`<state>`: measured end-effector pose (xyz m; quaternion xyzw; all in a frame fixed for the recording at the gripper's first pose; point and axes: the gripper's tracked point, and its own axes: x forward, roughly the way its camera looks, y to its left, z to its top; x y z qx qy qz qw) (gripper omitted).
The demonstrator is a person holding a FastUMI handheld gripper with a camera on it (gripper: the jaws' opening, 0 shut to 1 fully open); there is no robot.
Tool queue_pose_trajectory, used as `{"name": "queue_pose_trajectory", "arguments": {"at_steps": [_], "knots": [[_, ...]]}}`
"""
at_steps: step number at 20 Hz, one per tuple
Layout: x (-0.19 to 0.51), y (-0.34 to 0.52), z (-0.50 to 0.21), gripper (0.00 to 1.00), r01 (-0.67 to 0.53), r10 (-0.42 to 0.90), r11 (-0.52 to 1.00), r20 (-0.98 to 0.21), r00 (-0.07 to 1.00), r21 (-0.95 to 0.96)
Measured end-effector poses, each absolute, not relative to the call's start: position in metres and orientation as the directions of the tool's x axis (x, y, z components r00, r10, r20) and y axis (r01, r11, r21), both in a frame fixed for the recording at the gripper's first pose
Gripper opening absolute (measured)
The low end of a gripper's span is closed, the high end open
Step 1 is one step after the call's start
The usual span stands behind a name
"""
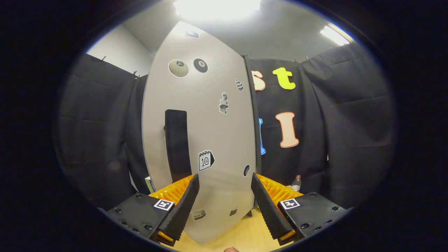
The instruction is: Open the shoe cabinet door, grab the shoes and put them into the shoe cabinet, then close the shoe cabinet door.
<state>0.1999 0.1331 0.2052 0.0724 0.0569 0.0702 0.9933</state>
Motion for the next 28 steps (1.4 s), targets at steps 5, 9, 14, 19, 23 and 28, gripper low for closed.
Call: {"name": "queue_pose_trajectory", "arguments": {"at_steps": [5, 9, 14, 19, 23, 28], "knots": [[0.239, 0.204, 0.190, 0.96, -0.213, 0.239, 0.963, -0.157, 0.958, 0.163], [0.269, 0.234, 0.190, 0.96, -0.215, 0.226, 0.973, -0.143, 0.964, 0.089], [0.277, 0.263, 0.179, 0.96, -0.275, 0.273, 0.961, -0.162, 0.948, 0.010], [0.252, 0.256, 0.188, 0.98, -0.287, 0.286, 0.958, -0.146, 0.947, 0.011], [0.228, 0.231, 0.195, 0.98, -0.274, 0.273, 0.962, -0.153, 0.950, 0.012], [0.199, 0.181, 0.204, 0.98, -0.212, 0.210, 0.977, -0.149, 0.966, 0.006]]}}
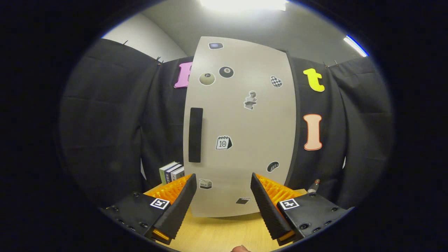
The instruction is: Open the shoe cabinet door, grab the shoes and put them into the shoe cabinet, then close the shoe cabinet door.
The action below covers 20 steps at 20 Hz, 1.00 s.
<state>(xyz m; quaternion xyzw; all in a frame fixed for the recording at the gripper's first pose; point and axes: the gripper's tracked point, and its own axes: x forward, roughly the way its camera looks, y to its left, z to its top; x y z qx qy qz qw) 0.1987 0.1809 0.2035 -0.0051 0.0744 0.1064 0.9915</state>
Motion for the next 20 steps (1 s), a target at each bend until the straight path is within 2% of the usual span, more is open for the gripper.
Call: {"name": "queue_pose_trajectory", "arguments": {"at_steps": [11, 20], "knots": [[0.152, 0.083, 0.227, 0.98, -0.065, 0.063, 0.998, -0.095, 0.994, -0.026], [0.141, 0.054, 0.237, 0.98, -0.005, 0.003, 0.999, -0.054, 0.999, -0.032]]}}
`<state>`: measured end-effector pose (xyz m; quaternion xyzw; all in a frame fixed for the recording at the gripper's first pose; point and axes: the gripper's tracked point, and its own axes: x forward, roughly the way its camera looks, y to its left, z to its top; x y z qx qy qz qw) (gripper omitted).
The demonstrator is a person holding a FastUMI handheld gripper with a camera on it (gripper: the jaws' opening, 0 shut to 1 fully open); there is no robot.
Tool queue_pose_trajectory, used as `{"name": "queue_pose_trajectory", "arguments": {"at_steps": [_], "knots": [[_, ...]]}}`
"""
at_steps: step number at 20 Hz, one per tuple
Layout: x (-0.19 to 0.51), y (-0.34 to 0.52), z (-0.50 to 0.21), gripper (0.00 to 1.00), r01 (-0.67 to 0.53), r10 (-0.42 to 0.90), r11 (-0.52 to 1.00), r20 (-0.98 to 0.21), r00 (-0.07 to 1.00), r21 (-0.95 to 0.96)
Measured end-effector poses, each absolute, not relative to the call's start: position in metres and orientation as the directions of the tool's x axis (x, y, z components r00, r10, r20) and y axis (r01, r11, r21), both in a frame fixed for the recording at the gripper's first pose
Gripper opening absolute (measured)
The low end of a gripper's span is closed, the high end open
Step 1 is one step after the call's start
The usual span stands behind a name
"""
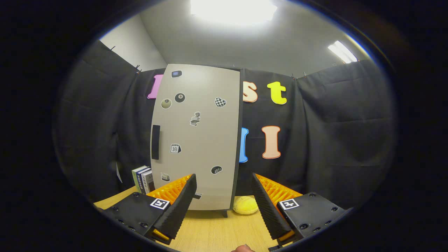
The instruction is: Open the shoe cabinet door, grab the shoes and put them into the shoe cabinet, then close the shoe cabinet door.
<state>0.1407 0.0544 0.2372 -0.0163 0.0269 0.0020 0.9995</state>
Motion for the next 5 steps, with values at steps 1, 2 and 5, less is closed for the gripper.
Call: {"name": "queue_pose_trajectory", "arguments": {"at_steps": [1, 2, 5], "knots": [[0.1417, 0.0514, 0.2396, 0.98, 0.008, -0.009, 0.999, -0.045, 0.999, -0.037], [0.1416, 0.0507, 0.2406, 0.98, 0.012, -0.014, 0.999, -0.039, 0.999, -0.040], [0.1406, 0.0499, 0.2421, 0.98, 0.000, -0.001, 1.000, -0.037, 0.999, -0.023]]}}
